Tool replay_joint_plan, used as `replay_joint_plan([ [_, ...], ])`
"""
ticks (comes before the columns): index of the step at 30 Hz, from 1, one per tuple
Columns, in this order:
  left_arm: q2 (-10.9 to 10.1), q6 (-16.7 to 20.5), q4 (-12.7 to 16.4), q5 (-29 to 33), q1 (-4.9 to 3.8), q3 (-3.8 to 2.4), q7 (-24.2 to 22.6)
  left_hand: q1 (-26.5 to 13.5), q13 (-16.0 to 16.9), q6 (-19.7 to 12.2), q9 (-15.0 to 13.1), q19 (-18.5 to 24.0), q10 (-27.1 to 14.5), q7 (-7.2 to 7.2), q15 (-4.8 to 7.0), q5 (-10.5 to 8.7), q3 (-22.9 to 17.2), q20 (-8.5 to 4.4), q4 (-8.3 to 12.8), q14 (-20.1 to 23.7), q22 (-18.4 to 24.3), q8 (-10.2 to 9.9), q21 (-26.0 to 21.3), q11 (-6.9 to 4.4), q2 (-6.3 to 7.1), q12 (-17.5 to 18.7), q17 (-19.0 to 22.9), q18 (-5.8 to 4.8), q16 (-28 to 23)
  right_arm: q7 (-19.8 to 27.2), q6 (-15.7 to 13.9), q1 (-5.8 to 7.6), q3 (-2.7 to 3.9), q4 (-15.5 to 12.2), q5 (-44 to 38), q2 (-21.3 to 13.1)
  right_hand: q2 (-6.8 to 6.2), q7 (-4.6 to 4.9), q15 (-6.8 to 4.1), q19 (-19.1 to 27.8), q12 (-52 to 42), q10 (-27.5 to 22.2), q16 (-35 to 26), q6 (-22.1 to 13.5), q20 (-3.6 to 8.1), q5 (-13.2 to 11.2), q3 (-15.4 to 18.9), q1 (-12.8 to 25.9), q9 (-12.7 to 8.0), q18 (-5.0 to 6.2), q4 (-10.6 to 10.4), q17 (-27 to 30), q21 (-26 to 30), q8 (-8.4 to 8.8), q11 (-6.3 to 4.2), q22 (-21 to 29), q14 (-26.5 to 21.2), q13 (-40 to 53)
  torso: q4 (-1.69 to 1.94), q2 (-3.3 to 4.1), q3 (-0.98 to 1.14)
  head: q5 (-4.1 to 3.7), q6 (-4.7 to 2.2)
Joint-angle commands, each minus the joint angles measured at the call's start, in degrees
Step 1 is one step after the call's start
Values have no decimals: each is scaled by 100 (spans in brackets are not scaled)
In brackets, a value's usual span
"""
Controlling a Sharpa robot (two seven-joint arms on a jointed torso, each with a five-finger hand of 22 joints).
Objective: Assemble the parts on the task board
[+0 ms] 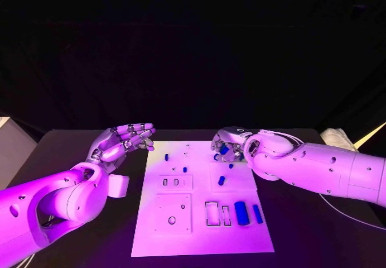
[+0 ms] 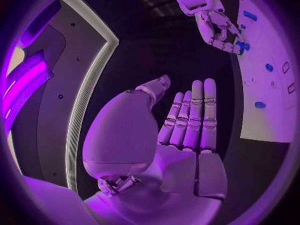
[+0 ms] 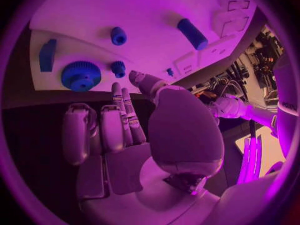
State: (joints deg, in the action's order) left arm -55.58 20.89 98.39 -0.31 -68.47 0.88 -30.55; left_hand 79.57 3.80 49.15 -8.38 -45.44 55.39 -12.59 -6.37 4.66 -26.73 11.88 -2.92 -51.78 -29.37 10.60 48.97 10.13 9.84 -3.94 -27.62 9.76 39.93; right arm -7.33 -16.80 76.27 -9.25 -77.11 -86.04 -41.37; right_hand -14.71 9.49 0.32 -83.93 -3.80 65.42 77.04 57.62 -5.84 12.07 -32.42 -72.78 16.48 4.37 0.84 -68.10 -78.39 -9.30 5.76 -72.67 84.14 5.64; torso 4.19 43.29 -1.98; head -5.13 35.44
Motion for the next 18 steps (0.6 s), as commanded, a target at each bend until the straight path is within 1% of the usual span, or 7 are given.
replay_joint_plan([
  [1,-8,-128,20,-24,-21,-7,0,-52,-5,-49,5,21,-40,0,-10,-37,6,1,33,41,-5,11,24,-10,-6,16,-9,60,34,-247,321,-16,0,-12,-314,11,-31,-14,36,-26,1,-64,30,-7,-36,-30,41,9,11,-102,-11,8,-15,4,-1,6,197,7,20,50,-3,-16,-9],
  [4,-11,-132,18,-23,-27,-7,5,-52,-5,-49,5,21,-40,0,-10,-37,6,1,33,41,-5,11,24,-10,-6,16,-9,60,34,-363,420,-24,0,-50,-422,6,-44,-16,40,-18,-2,-114,33,-16,-41,-38,94,22,22,-99,-25,24,-13,8,2,11,190,7,34,60,-4,-27,-8],
  [7,-17,-132,13,-22,-31,-7,8,-55,-6,-54,6,29,-52,-4,-12,-37,8,4,36,51,-12,10,36,-8,-8,16,-13,61,52,-430,473,-28,0,-75,-502,2,-49,-21,41,-12,-7,-133,34,-19,-43,-45,126,27,28,-96,-33,32,-9,10,1,18,186,9,32,72,-4,-27,-15],
  [14,-25,-136,-2,-22,-37,-7,12,-56,-6,-55,6,32,-56,-5,-13,-37,7,5,37,54,-14,10,40,-7,-10,16,-14,61,58,-546,499,-31,-1,-64,-617,4,-38,-27,40,1,-11,-153,24,-9,-45,-49,149,24,37,-90,-42,59,10,4,-1,45,178,11,42,109,0,-29,-52],
  [18,-27,-140,-3,-21,-39,-7,17,-57,-6,-56,6,34,-58,-5,-13,-37,7,5,38,56,-16,10,43,-7,-11,16,-15,61,62,-571,488,-31,-1,-61,-645,6,-7,-32,38,7,-20,-166,30,10,-45,-44,161,11,49,-87,-53,58,13,-5,-3,50,175,16,50,122,-3,-34,-60],
])
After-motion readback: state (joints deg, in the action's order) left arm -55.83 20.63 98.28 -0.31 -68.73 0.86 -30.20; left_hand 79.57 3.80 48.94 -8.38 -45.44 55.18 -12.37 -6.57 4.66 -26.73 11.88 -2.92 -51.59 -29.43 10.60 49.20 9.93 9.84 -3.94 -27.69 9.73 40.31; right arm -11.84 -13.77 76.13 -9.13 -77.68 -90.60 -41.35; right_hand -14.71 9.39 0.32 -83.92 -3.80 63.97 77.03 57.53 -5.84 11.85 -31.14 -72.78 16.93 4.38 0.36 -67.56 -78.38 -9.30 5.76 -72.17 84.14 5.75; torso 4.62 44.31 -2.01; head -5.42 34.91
